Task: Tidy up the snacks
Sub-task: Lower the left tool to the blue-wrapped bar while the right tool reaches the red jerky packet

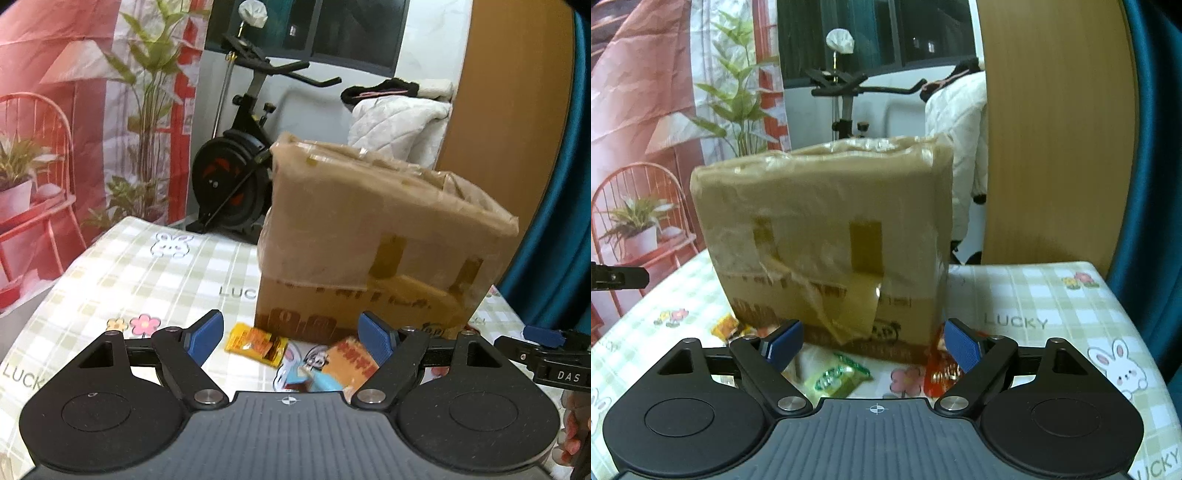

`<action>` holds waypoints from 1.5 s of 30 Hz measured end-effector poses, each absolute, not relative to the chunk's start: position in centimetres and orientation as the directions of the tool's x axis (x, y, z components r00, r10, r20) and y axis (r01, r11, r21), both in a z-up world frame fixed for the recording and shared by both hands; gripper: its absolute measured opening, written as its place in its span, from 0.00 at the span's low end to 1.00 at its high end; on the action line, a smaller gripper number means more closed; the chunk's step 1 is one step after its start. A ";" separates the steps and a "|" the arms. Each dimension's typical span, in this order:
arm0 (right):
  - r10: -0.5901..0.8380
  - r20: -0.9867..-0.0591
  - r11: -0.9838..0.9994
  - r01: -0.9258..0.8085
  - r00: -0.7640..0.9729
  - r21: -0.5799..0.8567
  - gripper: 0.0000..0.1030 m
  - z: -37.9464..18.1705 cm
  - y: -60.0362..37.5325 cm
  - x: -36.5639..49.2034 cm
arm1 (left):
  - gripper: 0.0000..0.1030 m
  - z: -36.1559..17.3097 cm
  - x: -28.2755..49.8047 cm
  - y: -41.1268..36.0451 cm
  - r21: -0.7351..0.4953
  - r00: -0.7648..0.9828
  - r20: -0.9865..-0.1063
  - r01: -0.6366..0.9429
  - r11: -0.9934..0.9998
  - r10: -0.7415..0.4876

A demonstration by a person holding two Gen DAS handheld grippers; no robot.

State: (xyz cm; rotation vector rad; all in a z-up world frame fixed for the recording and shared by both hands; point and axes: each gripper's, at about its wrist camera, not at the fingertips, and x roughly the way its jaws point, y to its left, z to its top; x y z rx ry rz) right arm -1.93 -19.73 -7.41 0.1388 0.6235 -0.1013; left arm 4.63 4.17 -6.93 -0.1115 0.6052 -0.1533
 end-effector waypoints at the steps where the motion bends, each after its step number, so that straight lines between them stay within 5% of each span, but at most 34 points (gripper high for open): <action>1: -0.051 -0.592 0.986 0.136 0.804 0.099 0.79 -7.7 -19.7 -2.0 | 0.79 -7.2 4.5 4.3 -0.148 0.809 -0.562 0.108 0.983 -0.173; 45: -0.061 -0.657 0.977 0.180 0.752 0.116 0.74 -11.6 -21.5 -2.8 | 0.78 -10.2 4.4 5.7 -0.203 0.770 -0.610 0.078 0.976 -0.188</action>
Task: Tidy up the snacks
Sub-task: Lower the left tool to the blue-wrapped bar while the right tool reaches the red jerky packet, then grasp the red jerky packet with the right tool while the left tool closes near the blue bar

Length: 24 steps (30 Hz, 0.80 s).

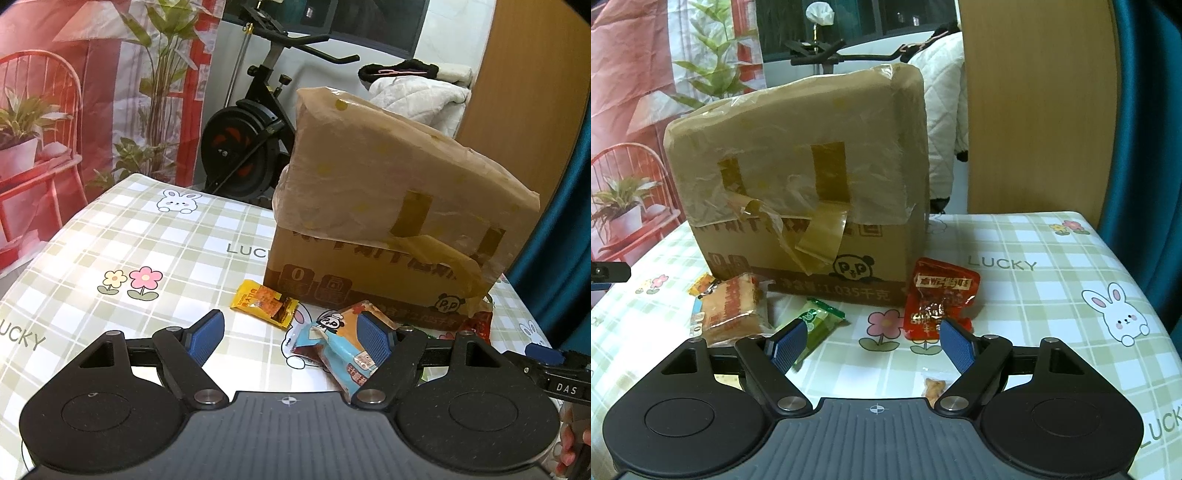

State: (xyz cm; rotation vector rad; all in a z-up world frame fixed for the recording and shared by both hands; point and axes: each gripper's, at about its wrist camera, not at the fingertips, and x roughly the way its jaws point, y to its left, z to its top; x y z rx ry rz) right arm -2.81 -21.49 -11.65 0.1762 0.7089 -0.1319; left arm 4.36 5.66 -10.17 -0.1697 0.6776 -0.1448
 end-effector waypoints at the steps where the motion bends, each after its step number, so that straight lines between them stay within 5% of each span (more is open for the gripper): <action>1: -0.060 -0.658 0.977 0.179 0.751 0.115 0.74 -11.7 -21.5 -2.7 | 0.78 -10.2 4.4 5.7 -0.203 0.769 -0.611 0.076 0.976 -0.188; 24: -0.096 -0.680 0.983 0.176 0.727 0.050 0.69 -12.8 -23.5 -1.1 | 0.75 -11.4 5.9 6.3 -0.208 0.746 -0.639 0.069 0.976 -0.189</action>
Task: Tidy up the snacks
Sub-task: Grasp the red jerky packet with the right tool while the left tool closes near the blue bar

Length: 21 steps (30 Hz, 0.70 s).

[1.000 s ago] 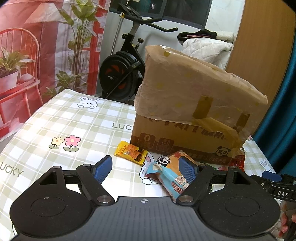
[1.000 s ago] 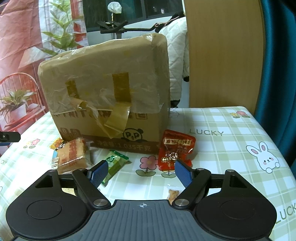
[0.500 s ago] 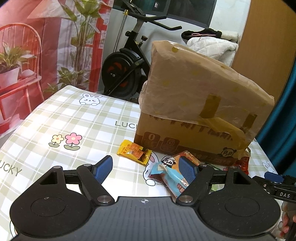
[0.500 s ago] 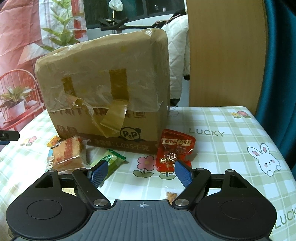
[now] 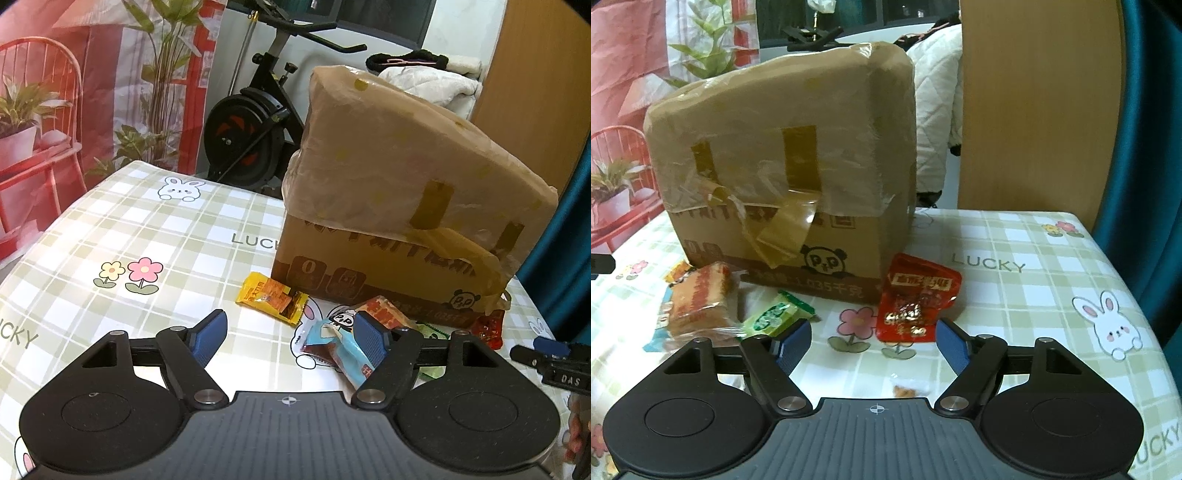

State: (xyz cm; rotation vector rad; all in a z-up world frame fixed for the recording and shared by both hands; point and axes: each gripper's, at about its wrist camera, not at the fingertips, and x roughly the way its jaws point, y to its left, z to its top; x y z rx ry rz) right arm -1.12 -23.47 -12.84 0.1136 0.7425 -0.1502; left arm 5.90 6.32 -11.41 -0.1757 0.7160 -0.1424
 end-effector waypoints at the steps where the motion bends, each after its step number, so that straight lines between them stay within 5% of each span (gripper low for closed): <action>1: -0.102 -0.683 0.982 0.181 0.723 0.045 0.69 -13.0 -23.8 -0.7 | 0.75 -11.4 6.0 6.3 -0.207 0.744 -0.641 0.068 0.976 -0.188; 16: -0.150 -0.750 0.976 0.218 0.645 -0.007 0.75 -18.1 -26.3 6.3 | 0.75 -12.5 7.9 6.5 -0.187 0.721 -0.673 0.050 0.981 -0.165; 21: -0.153 -0.754 0.973 0.230 0.639 -0.003 0.63 -18.2 -26.6 6.2 | 0.75 -12.9 8.3 6.5 -0.188 0.716 -0.678 0.048 0.981 -0.165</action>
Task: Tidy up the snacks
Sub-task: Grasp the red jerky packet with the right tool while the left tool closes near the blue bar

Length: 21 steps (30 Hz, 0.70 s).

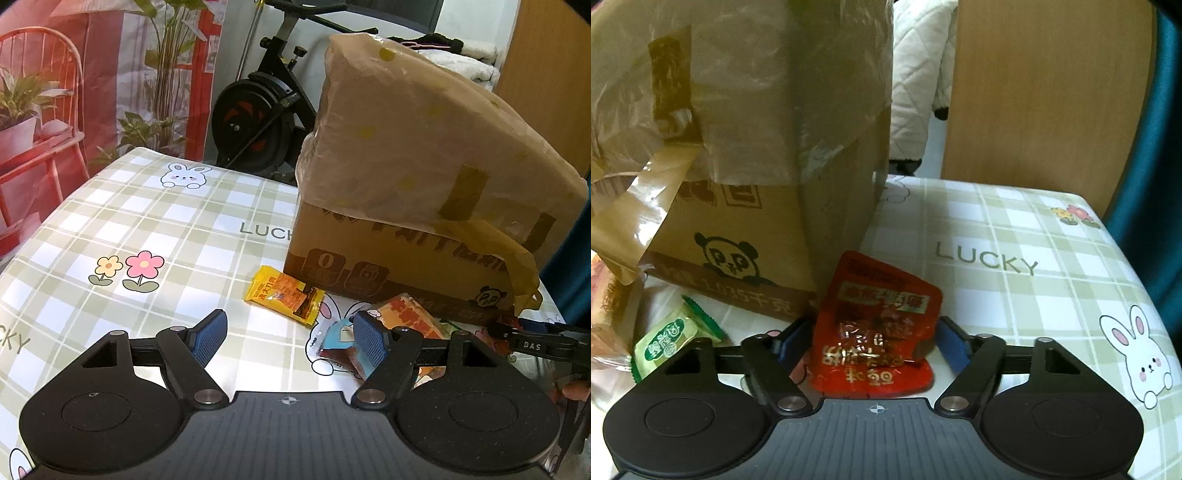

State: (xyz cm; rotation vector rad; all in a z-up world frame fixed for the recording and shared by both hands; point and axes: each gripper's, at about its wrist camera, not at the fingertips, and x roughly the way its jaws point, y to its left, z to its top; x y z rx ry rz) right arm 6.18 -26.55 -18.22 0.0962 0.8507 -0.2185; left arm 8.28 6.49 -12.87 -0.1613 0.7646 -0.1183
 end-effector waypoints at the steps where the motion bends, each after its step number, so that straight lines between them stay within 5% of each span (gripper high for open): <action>1: -0.149 -0.752 0.973 0.230 0.642 0.003 0.57 -18.1 -26.6 5.9 | 0.75 -12.9 8.3 6.5 -0.189 0.715 -0.679 0.049 0.981 -0.167; 4: -0.147 -0.742 0.971 0.238 0.654 0.018 0.46 -17.5 -27.0 5.0 | 0.74 -13.3 8.4 6.6 -0.195 0.711 -0.682 0.052 0.979 -0.174; 21: -0.113 -0.732 0.974 0.221 0.672 0.052 0.45 -16.5 -26.3 2.4 | 0.68 -16.2 15.0 6.7 -0.216 0.682 -0.713 0.011 0.976 -0.165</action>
